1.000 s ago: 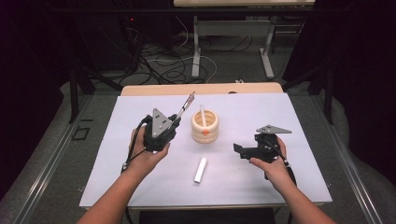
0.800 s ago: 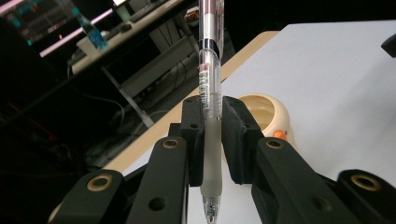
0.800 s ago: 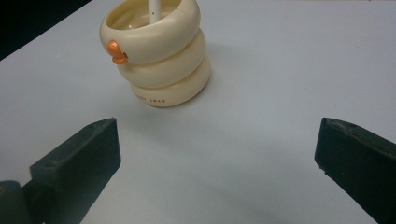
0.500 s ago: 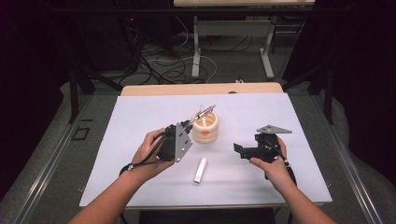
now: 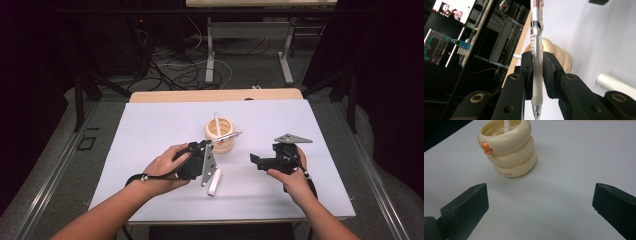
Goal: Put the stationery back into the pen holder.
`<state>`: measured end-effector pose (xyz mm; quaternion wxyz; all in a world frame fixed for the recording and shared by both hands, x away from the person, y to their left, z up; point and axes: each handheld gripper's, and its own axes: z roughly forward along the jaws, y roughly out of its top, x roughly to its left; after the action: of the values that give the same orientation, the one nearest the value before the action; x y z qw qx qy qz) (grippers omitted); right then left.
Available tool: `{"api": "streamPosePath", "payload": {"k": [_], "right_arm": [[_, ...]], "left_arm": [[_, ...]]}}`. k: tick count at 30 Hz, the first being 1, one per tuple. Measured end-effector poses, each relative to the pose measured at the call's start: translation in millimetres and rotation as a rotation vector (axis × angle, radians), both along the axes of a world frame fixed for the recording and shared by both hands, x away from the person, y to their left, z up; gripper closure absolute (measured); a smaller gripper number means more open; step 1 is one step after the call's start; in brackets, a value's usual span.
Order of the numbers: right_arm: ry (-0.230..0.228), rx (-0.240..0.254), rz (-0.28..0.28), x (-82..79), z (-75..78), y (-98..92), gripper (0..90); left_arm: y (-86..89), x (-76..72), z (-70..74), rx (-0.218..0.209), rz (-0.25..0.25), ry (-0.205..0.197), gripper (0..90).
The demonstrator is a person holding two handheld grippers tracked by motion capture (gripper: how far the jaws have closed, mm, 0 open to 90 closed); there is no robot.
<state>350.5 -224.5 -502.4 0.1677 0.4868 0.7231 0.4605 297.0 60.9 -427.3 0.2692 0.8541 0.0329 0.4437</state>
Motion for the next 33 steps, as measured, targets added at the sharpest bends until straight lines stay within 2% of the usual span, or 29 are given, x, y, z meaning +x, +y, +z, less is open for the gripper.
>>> {"api": "streamPosePath", "payload": {"k": [1,4,8,17,19,20,21,22,25,26,29,32,33], "right_arm": [[0.001,-0.001,0.002,-0.1,0.3,-0.1,0.2],[-0.005,-0.004,0.003,-0.3,0.5,0.1,0.6],[-0.011,-0.008,0.009,-0.4,1.5,-0.4,1.2],[-0.020,-0.018,0.030,-1.5,3.1,2.2,3.1],[-0.021,-0.022,0.039,-2.0,3.7,2.9,4.1],[-0.033,-0.033,0.045,-1.8,3.7,3.1,4.7],[-0.046,-0.039,0.055,-1.4,3.7,3.5,5.3],[-0.044,-0.044,0.061,-2.1,4.2,3.8,6.0],[-0.049,-0.054,0.076,-3.3,5.1,5.7,8.5],[-0.054,-0.060,0.084,-3.4,5.5,6.0,9.6],[-0.065,-0.069,0.108,-4.9,7.2,8.2,14.7],[-0.097,-0.107,0.143,-6.1,9.4,10.7,14.9],[-0.100,-0.112,0.150,-6.8,10.9,11.9,14.9]], "left_arm": [[-0.6,-0.3,1.0,0.026,-0.006,-0.008,80.2],[-2.3,-1.1,1.7,0.068,-0.019,-0.029,80.2],[-3.0,-1.4,5.1,0.155,-0.031,-0.060,80.2],[-6.4,-4.4,10.5,0.377,-0.111,-0.147,80.2],[-6.4,-4.8,9.8,0.415,-0.129,-0.166,80.2],[-6.4,-5.4,9.5,0.434,-0.129,-0.186,80.2],[-6.4,-5.4,8.9,0.463,-0.136,-0.188,80.2],[-6.3,-5.7,8.1,0.476,-0.145,-0.212,80.2],[-6.4,-7.0,6.8,0.549,-0.162,-0.243,80.2],[-7.3,-6.5,6.4,0.565,-0.187,-0.267,80.2],[-7.3,-7.2,3.4,0.615,-0.204,-0.293,80.2],[-6.0,-8.8,-0.1,0.670,-0.231,-0.328,80.1],[-4.1,-9.4,-2.9,0.684,-0.233,-0.317,80.1]]}}
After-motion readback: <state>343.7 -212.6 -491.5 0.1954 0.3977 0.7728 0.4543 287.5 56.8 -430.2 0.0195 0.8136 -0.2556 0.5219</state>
